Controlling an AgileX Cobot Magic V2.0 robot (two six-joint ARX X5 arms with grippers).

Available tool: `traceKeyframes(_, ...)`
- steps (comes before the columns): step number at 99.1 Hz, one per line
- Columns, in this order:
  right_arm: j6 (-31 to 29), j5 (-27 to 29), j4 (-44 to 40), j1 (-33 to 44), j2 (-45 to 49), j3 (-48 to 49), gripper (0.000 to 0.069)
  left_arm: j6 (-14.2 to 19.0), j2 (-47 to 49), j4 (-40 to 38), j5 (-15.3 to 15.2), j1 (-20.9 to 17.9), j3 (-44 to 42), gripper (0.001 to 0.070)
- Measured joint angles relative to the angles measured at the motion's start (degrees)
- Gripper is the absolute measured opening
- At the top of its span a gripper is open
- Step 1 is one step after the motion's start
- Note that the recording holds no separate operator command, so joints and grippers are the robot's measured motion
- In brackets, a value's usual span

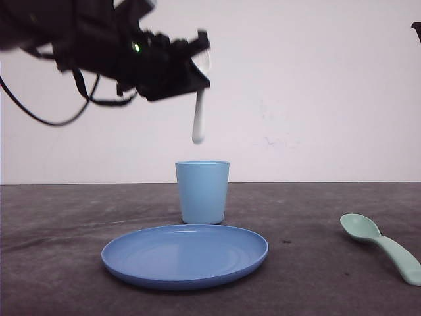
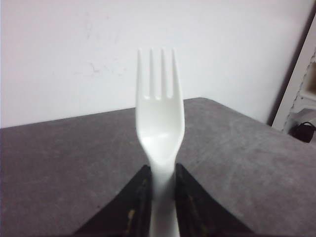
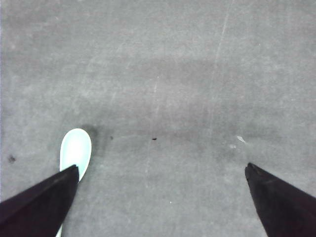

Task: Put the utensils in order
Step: 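Lift the white fork with the left gripper and drop it into the blue cup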

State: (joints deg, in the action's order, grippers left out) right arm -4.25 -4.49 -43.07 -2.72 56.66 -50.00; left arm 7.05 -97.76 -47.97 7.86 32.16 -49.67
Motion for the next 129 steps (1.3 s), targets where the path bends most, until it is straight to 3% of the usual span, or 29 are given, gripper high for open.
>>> traceKeyframes(28,0.00,0.00,-0.87,0.00,0.02,0.00,0.0680,0.00,-6.38,0.33,1.18,0.13,0.00,0.0064)
traceKeyframes(74,0.00,0.00,-0.94,0.00,0.02,0.00,0.0680,0.00,-6.86,4.31,1.38,1.09,0.00,0.0069)
traceKeyframes(79,0.00,0.00,-0.94,0.00,0.02,0.00,0.0680,0.00,-6.86,4.31,1.38,1.09,0.00,0.0091)
traceKeyframes(96,0.00,0.00,-0.94,0.00,0.02,0.00,0.0680,0.00,-6.86,4.20,1.38,1.09,0.00,0.0256)
traceKeyframes(116,0.00,-0.48,-0.96,0.00,0.02,0.00,0.0680,0.02,-5.88,5.25,1.38,1.09,0.00,0.0280)
traceKeyframes(129,0.00,-5.35,-0.94,-0.02,0.11,0.00,0.0680,0.00,0.50,10.14,1.38,1.09,0.00,0.0280)
